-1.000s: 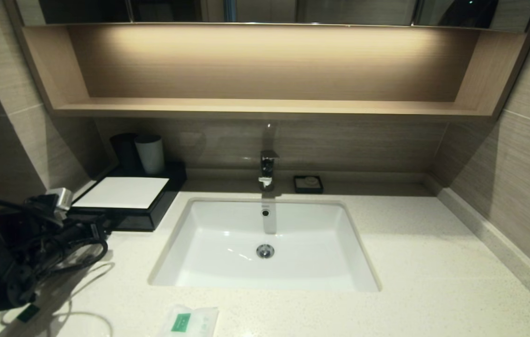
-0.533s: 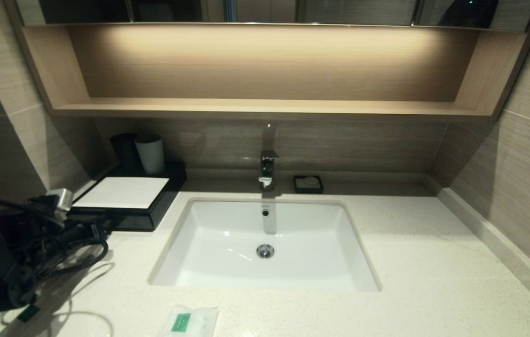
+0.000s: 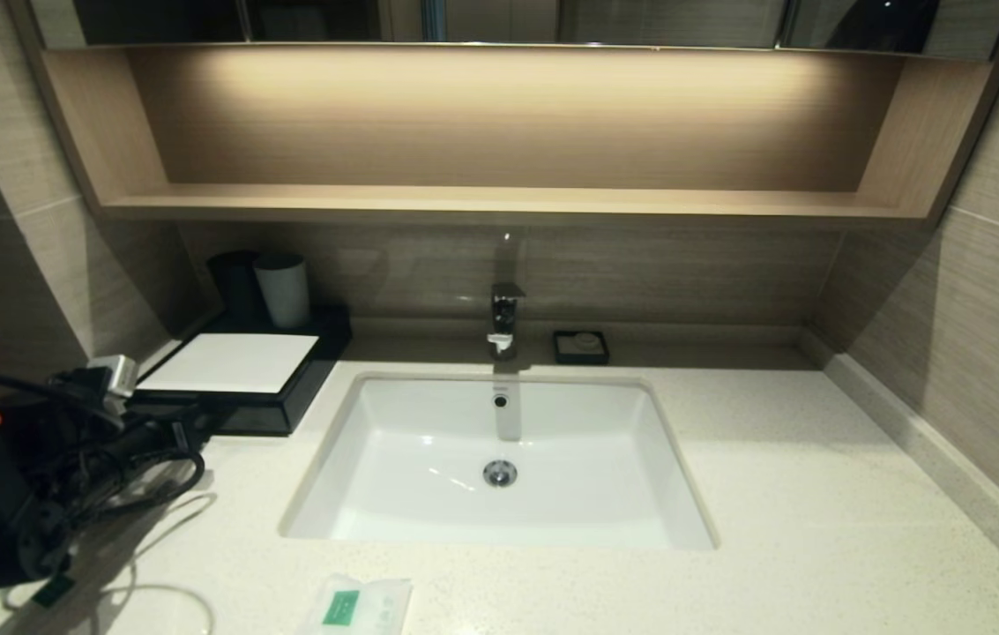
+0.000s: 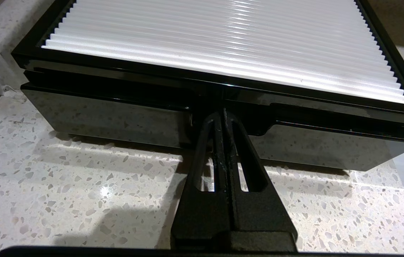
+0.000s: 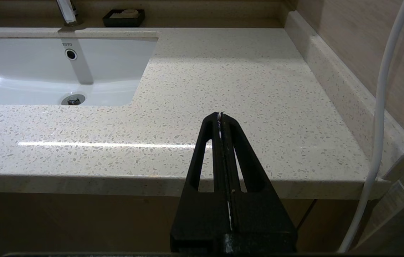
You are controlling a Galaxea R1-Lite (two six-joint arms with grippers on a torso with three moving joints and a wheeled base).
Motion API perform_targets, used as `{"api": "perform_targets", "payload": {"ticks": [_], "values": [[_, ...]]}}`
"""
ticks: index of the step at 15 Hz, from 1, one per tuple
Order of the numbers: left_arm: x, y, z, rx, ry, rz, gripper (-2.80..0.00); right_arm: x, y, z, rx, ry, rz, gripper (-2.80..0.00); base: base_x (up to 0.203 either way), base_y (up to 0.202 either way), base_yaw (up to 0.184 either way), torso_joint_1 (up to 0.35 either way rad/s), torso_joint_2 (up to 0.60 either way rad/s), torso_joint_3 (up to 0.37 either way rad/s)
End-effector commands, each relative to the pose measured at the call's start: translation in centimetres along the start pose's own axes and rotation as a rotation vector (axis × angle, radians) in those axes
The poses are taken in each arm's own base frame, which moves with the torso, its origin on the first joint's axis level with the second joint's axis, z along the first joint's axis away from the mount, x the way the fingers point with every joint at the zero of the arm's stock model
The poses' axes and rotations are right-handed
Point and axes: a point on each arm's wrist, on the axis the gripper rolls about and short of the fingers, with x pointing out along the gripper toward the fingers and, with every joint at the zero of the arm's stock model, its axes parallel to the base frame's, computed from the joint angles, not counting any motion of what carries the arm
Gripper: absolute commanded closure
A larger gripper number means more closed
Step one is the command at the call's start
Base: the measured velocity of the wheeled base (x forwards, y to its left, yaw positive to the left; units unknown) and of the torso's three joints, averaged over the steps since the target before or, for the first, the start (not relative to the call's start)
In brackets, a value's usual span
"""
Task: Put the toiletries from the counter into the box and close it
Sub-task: Open the drawer
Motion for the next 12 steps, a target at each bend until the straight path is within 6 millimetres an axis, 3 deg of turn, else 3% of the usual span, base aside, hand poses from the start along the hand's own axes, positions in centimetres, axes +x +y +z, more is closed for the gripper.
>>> {"api": "perform_targets", "payload": {"ticks": [1,12], "values": [[-0.05,-0.01,-0.06,0.001,-0.005,0.0,0.0,0.0,0.0,0.0,0.0,0.0,0.001,0.0,0.0,0.0,0.0,0.0,0.0,0.0],[0.13,0.0,-0.3,-0.001,0.003,0.0,0.0,0.01,0.0,-0.04,0.0,0.001,0.001,0.0,0.0,0.0,0.0,0.0,0.0,0.0]]}}
